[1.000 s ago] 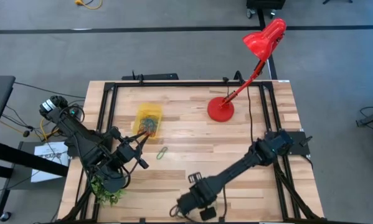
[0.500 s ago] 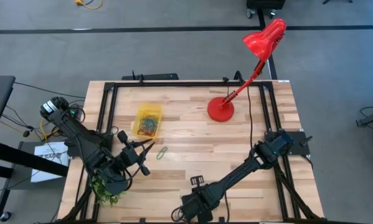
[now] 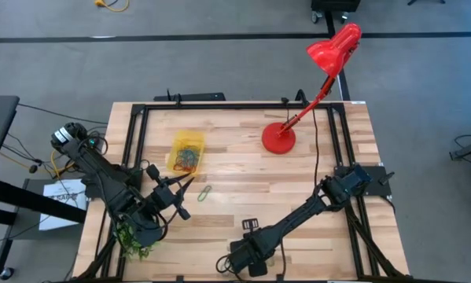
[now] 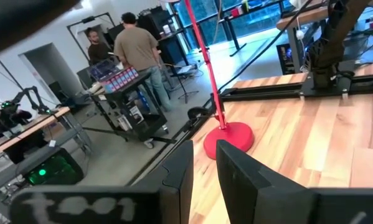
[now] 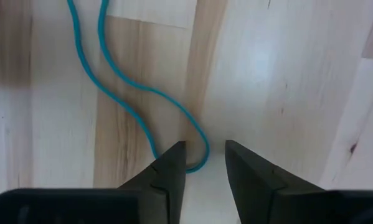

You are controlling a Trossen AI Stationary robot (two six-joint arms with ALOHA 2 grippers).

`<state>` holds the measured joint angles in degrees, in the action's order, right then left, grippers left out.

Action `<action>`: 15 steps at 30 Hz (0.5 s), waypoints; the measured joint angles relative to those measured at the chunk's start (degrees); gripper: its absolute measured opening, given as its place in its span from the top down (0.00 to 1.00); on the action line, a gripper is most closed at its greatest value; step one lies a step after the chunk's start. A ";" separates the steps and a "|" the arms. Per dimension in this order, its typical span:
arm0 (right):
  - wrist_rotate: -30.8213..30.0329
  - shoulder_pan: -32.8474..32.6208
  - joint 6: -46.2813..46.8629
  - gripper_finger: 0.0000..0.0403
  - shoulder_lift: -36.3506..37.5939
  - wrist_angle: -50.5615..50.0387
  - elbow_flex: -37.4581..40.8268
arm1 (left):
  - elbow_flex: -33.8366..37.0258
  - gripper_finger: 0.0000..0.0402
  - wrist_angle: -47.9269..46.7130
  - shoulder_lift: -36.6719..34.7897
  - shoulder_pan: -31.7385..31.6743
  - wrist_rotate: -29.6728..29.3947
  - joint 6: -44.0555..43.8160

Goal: Pick and place items into bin
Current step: Put the blue rubber band into the yellow bin

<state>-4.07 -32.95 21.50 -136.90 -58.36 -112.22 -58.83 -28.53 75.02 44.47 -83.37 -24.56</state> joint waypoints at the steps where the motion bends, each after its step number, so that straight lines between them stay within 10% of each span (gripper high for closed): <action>1: -0.02 0.04 0.02 0.75 0.00 0.17 0.02 | 0.00 0.85 0.00 0.00 0.00 0.00 0.00; 15: -4.35 0.18 5.26 0.99 -0.29 -5.00 -2.33 | 0.00 0.85 0.00 0.00 0.00 -2.51 1.70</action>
<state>-8.42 -32.77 26.76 -137.19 -63.36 -114.56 -58.83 -28.53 75.02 44.47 -85.89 -22.85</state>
